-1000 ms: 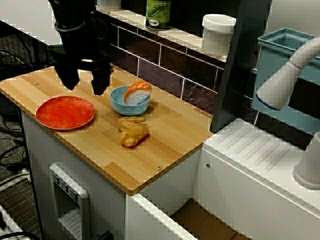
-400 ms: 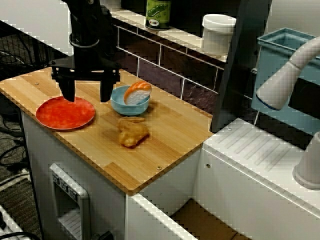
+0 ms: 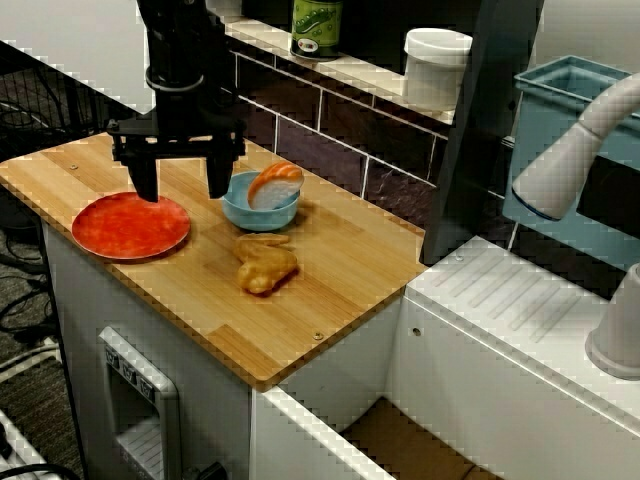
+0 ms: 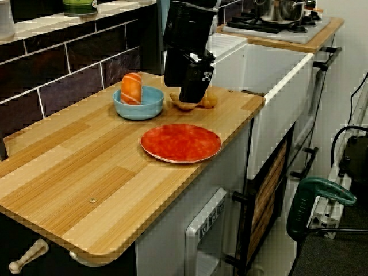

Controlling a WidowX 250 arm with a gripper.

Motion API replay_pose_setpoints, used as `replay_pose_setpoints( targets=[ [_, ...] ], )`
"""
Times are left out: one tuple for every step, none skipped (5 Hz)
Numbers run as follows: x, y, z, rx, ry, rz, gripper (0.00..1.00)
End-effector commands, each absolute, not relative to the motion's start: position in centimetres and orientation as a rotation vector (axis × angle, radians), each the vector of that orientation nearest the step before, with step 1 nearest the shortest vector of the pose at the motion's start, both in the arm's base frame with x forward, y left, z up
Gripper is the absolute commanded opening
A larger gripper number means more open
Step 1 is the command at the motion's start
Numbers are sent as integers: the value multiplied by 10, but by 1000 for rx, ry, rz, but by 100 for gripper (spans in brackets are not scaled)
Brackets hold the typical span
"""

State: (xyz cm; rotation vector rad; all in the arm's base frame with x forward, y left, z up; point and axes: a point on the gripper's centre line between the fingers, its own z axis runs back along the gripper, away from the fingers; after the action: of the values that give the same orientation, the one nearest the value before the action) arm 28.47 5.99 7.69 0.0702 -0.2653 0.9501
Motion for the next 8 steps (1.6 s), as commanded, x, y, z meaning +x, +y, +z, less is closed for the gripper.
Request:
replay_pose_setpoints(
  targets=[
    [303, 50, 93, 54, -322, 973, 100],
    [307, 49, 86, 67, -332, 1004, 100],
    [314, 50, 78, 81, -323, 1008, 100],
    [316, 54, 72, 71, -311, 1013, 100],
    [315, 55, 71, 60, -304, 1019, 100],
    [315, 55, 70, 58, -305, 1022, 100],
    [314, 56, 69, 54, -301, 1030, 100],
    [313, 55, 71, 46, -308, 1040, 100]
  ],
)
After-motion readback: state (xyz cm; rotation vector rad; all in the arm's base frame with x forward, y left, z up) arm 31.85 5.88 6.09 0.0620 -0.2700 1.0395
